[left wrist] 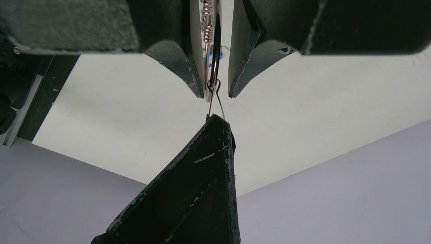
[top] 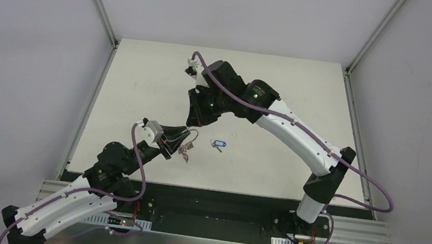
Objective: Put the keys on the keyring
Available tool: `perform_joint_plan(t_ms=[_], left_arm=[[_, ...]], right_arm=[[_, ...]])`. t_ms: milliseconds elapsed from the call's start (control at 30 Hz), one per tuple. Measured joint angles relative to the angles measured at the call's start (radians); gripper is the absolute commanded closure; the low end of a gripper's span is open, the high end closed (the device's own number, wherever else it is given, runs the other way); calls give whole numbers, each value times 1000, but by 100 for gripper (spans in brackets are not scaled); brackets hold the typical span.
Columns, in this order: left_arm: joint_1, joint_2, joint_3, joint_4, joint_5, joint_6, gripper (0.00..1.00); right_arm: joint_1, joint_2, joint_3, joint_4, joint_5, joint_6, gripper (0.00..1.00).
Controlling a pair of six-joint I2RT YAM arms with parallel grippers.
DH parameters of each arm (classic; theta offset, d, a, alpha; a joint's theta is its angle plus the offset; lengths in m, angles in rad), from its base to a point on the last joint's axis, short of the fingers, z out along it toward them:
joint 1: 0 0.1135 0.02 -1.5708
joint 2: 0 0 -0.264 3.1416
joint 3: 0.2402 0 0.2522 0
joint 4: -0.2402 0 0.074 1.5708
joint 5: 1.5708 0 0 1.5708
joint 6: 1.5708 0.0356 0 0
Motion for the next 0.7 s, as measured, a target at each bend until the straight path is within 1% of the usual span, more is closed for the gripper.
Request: perform_joint_plan(t_ms=[700], left_arm=[[-6,-19,-16,0,-1,2,76]], right_arm=[[16,18,18,-30,-1,-1,100]])
